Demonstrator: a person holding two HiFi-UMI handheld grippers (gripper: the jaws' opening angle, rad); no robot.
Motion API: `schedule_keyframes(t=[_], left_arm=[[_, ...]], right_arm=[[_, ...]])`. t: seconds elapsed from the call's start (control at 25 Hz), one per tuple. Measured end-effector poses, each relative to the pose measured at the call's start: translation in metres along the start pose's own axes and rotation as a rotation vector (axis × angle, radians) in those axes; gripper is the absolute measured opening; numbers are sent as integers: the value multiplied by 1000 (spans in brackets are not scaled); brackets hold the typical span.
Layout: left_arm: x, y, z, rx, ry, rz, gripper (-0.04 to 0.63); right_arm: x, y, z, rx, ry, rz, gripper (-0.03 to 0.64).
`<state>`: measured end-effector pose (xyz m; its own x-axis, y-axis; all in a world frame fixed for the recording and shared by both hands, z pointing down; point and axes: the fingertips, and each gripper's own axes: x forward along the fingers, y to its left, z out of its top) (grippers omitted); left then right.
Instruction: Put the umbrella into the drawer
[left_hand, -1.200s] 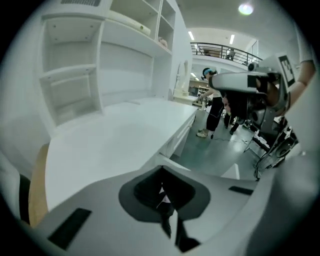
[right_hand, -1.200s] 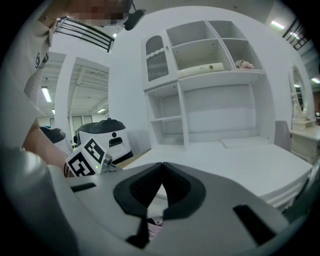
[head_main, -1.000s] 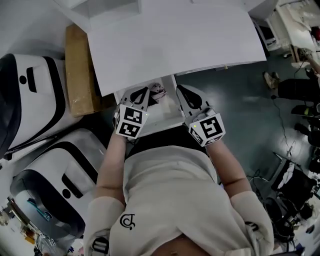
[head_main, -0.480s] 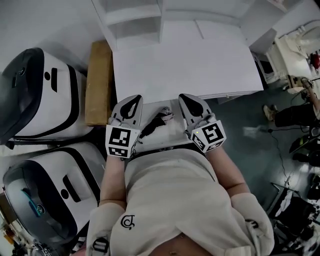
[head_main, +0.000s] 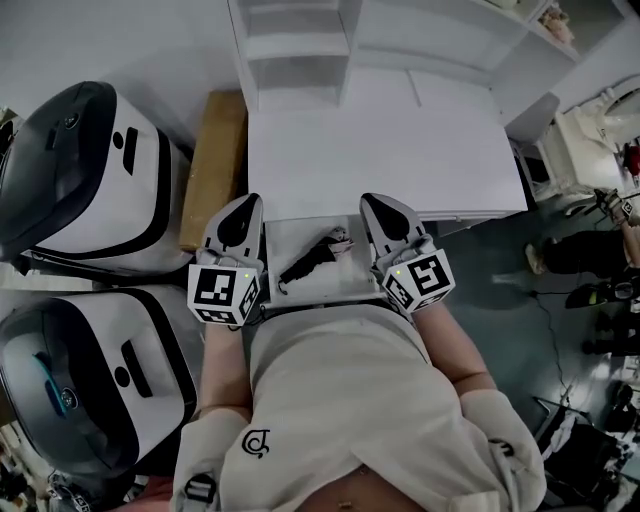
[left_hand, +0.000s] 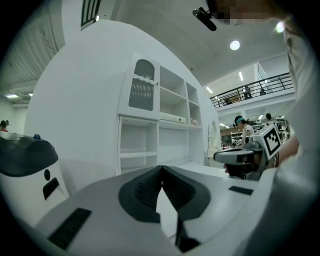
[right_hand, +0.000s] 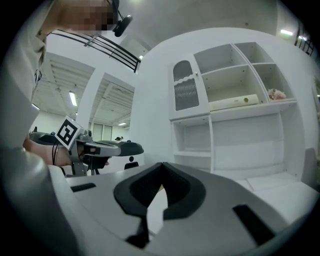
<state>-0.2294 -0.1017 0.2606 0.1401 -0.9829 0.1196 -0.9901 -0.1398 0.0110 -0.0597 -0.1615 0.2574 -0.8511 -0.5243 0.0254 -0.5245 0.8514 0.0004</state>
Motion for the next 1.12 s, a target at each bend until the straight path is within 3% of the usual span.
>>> schedule_keyframes(t=[0.44,1.12], left_arm=[[-18,0,8,1,-31,23,12],[-8,-14,6,20,3,-40,12]], right_arm=[[-9,11,13,1,-35,-8,5],[-14,8,9,-16,-25,-53,5]])
